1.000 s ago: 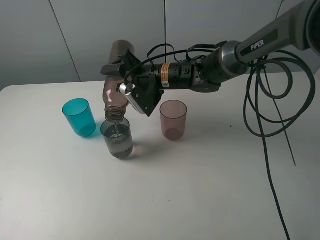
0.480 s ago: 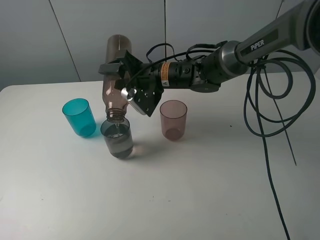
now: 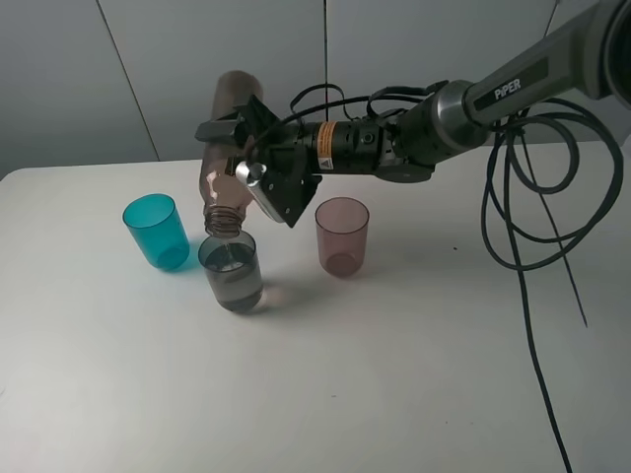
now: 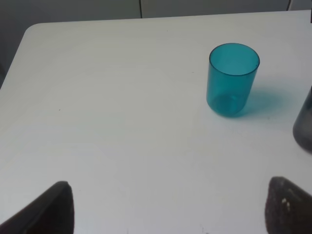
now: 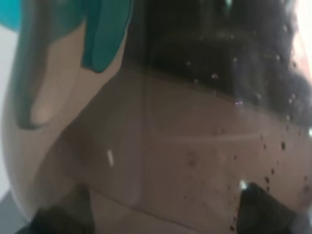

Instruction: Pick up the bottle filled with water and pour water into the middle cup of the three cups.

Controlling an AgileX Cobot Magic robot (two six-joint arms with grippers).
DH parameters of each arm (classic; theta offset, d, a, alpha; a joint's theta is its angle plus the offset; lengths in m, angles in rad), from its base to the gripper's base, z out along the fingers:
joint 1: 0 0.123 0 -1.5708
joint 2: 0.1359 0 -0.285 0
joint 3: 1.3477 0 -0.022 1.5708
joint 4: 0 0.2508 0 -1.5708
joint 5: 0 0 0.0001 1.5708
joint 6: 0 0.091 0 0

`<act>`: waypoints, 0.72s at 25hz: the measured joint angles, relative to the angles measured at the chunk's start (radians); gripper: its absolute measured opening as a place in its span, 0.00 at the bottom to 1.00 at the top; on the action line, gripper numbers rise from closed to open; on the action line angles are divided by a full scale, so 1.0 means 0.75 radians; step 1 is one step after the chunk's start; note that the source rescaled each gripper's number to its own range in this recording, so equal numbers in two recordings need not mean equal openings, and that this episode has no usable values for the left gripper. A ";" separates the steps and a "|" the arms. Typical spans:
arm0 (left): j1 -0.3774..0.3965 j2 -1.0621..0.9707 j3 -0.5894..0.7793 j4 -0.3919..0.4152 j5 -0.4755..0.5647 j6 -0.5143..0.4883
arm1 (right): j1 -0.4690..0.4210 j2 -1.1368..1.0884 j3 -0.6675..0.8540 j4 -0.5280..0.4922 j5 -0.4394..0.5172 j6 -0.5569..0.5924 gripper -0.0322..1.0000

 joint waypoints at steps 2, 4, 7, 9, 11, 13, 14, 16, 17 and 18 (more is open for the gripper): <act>0.000 0.000 0.000 0.000 0.000 0.000 | 0.000 0.000 0.000 0.000 0.000 0.192 0.03; 0.000 0.000 0.000 0.000 0.000 0.000 | 0.000 0.000 0.000 0.000 0.000 0.398 0.03; 0.000 0.000 0.000 0.000 0.000 0.000 | 0.000 0.000 0.000 0.000 0.006 0.735 0.03; 0.000 0.000 0.000 0.000 0.000 0.000 | 0.000 -0.002 0.000 0.000 0.008 0.924 0.03; 0.000 0.000 0.000 0.000 0.000 -0.003 | 0.000 -0.008 0.000 0.000 0.009 1.111 0.03; 0.000 0.000 0.000 0.000 0.000 -0.003 | -0.007 -0.035 0.000 0.000 0.013 1.300 0.03; 0.000 0.000 0.000 0.000 0.000 -0.003 | -0.018 -0.052 0.000 0.000 0.013 1.391 0.03; 0.000 0.000 0.000 0.000 0.000 -0.003 | -0.049 -0.087 0.000 0.000 0.005 1.569 0.03; 0.000 0.000 0.000 0.000 0.000 -0.003 | -0.071 -0.104 0.000 0.000 0.002 1.669 0.03; 0.000 0.000 0.000 0.000 0.000 -0.003 | -0.097 -0.116 0.000 0.000 0.002 1.769 0.03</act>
